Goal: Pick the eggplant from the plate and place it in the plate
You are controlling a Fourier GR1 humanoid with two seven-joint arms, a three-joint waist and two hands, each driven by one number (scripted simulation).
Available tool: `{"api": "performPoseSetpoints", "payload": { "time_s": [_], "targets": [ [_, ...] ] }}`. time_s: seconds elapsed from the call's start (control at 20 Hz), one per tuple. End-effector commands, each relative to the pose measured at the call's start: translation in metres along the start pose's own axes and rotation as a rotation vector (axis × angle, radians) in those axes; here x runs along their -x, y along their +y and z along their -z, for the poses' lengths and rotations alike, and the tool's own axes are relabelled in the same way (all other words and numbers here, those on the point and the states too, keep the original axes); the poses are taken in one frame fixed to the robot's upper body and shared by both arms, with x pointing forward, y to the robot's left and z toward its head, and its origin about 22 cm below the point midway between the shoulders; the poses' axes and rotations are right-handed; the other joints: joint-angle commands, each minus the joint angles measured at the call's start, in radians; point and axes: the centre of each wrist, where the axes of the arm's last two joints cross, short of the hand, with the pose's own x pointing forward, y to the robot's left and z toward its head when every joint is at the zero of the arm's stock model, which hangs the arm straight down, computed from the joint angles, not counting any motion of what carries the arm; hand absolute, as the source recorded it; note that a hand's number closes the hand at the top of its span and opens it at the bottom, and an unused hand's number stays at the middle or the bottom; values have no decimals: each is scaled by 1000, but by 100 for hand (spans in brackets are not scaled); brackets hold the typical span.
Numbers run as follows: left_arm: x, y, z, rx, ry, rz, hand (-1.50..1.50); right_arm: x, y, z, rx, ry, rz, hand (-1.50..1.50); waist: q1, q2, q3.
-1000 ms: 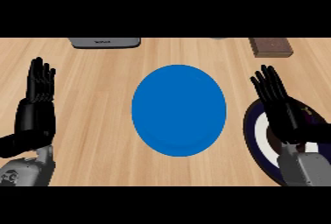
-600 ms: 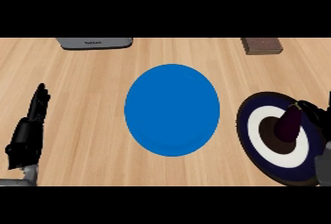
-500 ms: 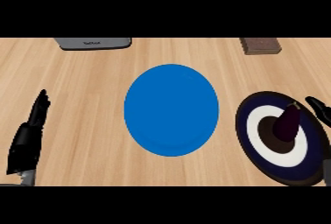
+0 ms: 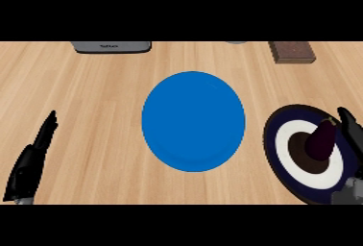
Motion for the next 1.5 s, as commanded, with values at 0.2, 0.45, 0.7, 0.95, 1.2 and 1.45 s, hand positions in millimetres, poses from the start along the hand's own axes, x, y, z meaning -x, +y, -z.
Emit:
{"api": "performPoseSetpoints", "payload": {
  "time_s": [0.2,0.45,0.7,0.95,1.2,1.45],
  "targets": [
    [0,8,1,15,-5,21,0,4,-41,-36,-175,198,-301,-150,20,7,-4],
    [-1,17,3,18,-2,3,0,-8,-78,-6,-305,309,-529,-150,16,7,-4],
    [1,17,7,20,-23,11,0,-51,-62,42,-343,427,-633,-150,18,8,-4],
    [-7,-6,1,28,-2,-11,0,-61,-30,60,-440,547,-734,-150,27,6,1],
    [2,6,-6,45,-16,-7,0,-59,-11,70,-529,648,-798,-150,30,5,2],
    [2,-1,0,20,-10,3,0,-36,-20,57,-642,705,-910,-150,20,5,3]
  ]
}}
